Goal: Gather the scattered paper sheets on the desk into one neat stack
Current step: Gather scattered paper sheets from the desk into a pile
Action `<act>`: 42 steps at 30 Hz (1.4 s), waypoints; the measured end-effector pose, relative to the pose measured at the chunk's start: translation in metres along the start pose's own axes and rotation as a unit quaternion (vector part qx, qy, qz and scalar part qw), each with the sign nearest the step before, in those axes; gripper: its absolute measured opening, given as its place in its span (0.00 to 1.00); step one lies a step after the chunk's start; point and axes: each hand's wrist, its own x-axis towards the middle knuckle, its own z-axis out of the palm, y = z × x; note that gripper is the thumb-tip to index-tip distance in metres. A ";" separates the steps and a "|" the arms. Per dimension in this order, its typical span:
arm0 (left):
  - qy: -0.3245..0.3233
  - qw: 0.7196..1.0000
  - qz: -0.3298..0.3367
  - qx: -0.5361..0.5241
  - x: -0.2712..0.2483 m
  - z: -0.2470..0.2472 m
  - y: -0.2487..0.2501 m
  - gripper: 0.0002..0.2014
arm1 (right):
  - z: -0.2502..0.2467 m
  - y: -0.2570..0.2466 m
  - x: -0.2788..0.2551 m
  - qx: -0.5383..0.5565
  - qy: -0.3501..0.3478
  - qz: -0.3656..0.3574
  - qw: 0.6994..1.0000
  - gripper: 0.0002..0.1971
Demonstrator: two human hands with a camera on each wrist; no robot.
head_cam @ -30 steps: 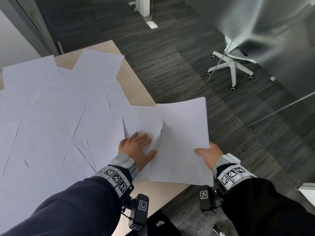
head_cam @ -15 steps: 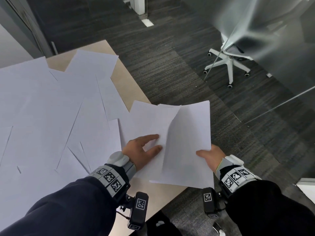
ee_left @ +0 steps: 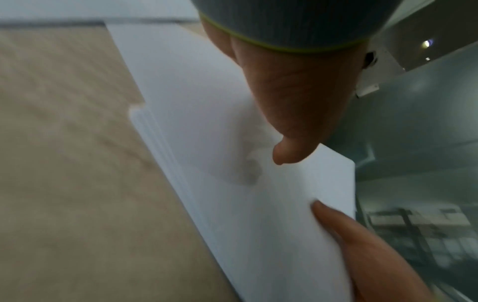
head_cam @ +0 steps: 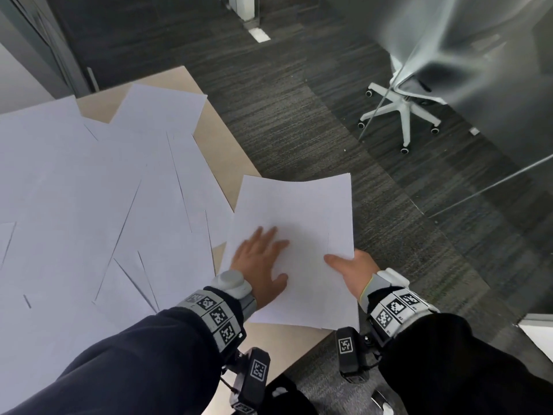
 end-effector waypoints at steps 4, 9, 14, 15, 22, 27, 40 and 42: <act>-0.009 0.995 -0.073 0.065 -0.009 -0.007 -0.023 0.37 | 0.003 0.000 0.002 0.024 0.003 0.006 1.000 0.12; -0.035 0.993 -0.028 0.107 -0.012 0.003 -0.023 0.40 | 0.010 -0.005 0.004 0.028 -0.013 0.000 1.000 0.12; -0.069 0.991 -0.005 0.117 -0.008 0.005 -0.012 0.38 | 0.017 -0.008 0.006 0.004 -0.019 -0.012 1.000 0.10; -0.070 0.992 -0.005 0.108 -0.008 0.003 -0.013 0.38 | 0.017 -0.009 0.006 -0.004 -0.021 -0.015 1.000 0.10; 0.019 0.987 -0.153 0.049 -0.027 -0.035 -0.061 0.37 | 0.006 -0.019 0.013 0.035 -0.013 0.003 0.999 0.12; 0.056 0.950 -0.302 0.048 -0.042 -0.069 -0.124 0.44 | 0.013 -0.037 0.020 0.119 -0.025 0.006 0.993 0.08; 0.065 0.959 -0.267 0.069 -0.088 -0.067 -0.168 0.31 | 0.089 -0.064 0.034 0.025 -0.090 -0.034 0.995 0.04; 0.088 0.941 -0.322 0.055 -0.097 -0.074 -0.178 0.35 | 0.097 -0.070 0.035 0.021 -0.100 -0.036 0.994 0.05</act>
